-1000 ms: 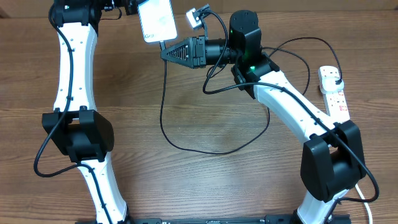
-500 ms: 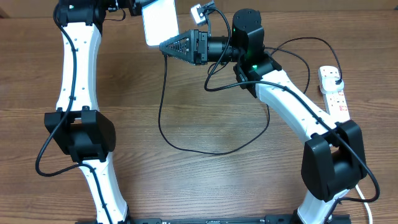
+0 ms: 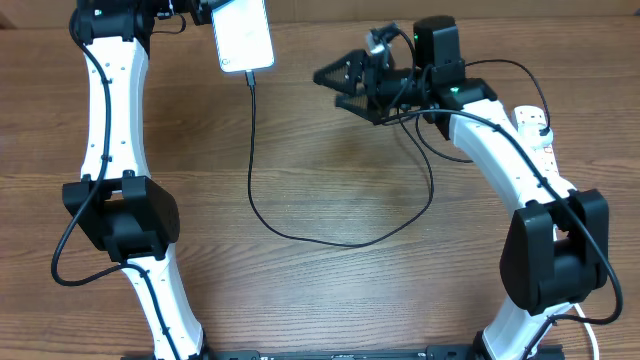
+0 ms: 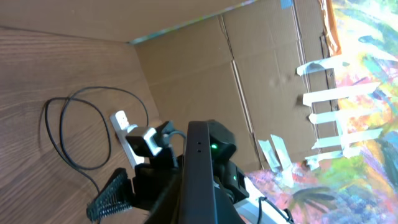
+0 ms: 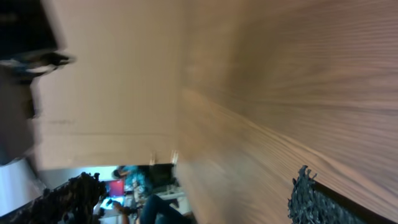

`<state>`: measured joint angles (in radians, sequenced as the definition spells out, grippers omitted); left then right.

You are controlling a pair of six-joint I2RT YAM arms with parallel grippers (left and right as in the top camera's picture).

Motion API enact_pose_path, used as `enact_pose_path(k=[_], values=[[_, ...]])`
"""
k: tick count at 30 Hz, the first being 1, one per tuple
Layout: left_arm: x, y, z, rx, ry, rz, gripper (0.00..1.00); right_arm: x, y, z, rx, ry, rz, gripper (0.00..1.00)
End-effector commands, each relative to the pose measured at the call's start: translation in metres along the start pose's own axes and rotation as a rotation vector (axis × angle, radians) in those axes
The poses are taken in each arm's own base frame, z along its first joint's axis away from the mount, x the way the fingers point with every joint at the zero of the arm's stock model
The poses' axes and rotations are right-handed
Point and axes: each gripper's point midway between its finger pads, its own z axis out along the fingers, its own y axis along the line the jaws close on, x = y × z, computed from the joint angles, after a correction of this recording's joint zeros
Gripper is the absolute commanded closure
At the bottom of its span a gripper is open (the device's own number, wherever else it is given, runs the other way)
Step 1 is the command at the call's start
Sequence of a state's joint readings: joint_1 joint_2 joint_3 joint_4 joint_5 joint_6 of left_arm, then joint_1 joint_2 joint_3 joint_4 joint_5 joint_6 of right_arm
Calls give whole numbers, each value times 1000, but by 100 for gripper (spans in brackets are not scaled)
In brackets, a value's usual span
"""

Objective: Plug charger to phone and switch on socket
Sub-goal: 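Open the right gripper and withdraw it to the right, then lower the phone with the left gripper and lay it flat on the table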

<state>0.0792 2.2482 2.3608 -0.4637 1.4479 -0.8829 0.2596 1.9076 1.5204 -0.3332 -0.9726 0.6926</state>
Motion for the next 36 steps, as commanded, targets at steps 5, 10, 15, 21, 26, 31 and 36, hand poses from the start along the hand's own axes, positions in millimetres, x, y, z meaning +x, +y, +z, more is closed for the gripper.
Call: enact_pose_path(k=[5,10,15,21,26,31,36], values=[[11,-4,15,17,44,63,96,0,-70,-33,298,-43,38,0],[30,22,40,-79,53,49,96,2,-98,-63,384,-51,125,0],[62,86,70,-429,67,-13,96,2,-122,-97,440,-67,196,0],[88,125,96,-612,122,11,96,3,-138,-122,484,-92,272,0],[107,162,111,-655,162,-1,96,8,-144,-131,496,-74,266,0],[129,191,124,-559,185,-104,96,11,-144,-131,499,-59,253,0],[145,223,127,-556,156,-238,96,11,-144,-131,499,-59,254,0]])
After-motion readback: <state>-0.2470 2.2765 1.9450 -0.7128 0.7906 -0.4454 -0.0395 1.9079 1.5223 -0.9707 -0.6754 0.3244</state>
